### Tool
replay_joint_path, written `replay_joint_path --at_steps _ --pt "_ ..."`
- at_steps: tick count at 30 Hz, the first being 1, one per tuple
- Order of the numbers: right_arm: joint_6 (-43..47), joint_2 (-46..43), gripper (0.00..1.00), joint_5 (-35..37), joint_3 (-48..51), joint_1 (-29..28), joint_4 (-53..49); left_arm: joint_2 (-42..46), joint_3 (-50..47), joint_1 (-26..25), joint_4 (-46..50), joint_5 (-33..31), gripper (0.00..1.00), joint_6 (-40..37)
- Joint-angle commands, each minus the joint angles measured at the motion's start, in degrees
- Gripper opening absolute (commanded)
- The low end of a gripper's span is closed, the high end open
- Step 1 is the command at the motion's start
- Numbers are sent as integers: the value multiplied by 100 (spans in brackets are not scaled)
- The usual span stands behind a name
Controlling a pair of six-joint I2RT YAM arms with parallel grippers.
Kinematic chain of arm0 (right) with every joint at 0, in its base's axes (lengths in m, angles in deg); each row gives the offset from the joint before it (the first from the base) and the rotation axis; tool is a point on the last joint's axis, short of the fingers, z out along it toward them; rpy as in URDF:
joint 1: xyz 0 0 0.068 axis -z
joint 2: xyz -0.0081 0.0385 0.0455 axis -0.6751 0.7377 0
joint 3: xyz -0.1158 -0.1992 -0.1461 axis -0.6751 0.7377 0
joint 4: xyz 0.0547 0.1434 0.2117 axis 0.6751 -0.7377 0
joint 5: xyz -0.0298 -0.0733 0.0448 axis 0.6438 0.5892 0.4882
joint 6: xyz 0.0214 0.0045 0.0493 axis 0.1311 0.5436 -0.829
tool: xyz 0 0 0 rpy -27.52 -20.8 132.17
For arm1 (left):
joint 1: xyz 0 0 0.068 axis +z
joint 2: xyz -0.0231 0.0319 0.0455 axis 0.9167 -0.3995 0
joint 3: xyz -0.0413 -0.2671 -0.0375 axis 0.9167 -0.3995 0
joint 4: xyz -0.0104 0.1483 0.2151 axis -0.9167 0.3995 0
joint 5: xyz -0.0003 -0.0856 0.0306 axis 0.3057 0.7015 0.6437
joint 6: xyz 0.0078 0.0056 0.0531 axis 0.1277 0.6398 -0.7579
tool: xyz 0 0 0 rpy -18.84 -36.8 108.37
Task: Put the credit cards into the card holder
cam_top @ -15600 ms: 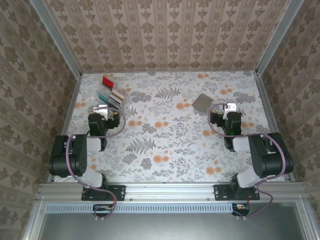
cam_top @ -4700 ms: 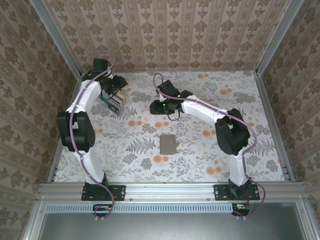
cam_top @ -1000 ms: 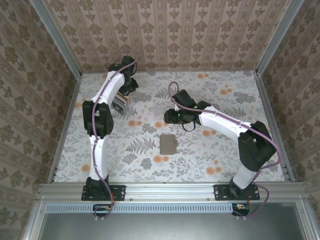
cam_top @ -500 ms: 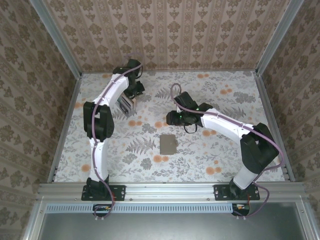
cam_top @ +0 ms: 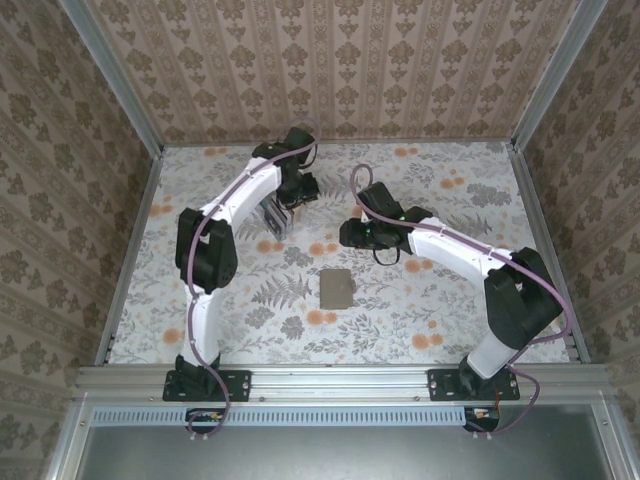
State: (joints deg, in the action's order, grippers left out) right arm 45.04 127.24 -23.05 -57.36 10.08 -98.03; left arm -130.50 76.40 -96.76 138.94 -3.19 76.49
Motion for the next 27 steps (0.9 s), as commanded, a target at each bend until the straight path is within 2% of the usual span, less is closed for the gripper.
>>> replay_joint_path --at_steps 1,5,8,11,16,17,20,27 --pt "-21 -4 45 -117 -191 67 124 482 80 20 14 55 27 73" --pt "57 216 45 -152 -484 100 108 785 118 64 51 -158 31 -26" --pt "198 534 45 -260 -881 100 71 1221 -200 119 4 -574 33 -67" --pt "262 962 44 -377 -1352 100 46 1854 -956 229 -415 -869 36 -157" --pt "317 1783 44 -584 -2334 67 28 2952 -2423 380 -1278 -853 37 -206" --pt "352 1952 44 -601 -2548 52 -6 3175 -2689 542 -1412 -888 38 -246" --pt "467 2503 44 -589 -3261 -21 -222 3786 -3386 574 -1748 -1088 40 -369" --pt "631 3452 43 -517 -4505 -110 -698 4877 -4537 786 -2107 -1183 47 -482"
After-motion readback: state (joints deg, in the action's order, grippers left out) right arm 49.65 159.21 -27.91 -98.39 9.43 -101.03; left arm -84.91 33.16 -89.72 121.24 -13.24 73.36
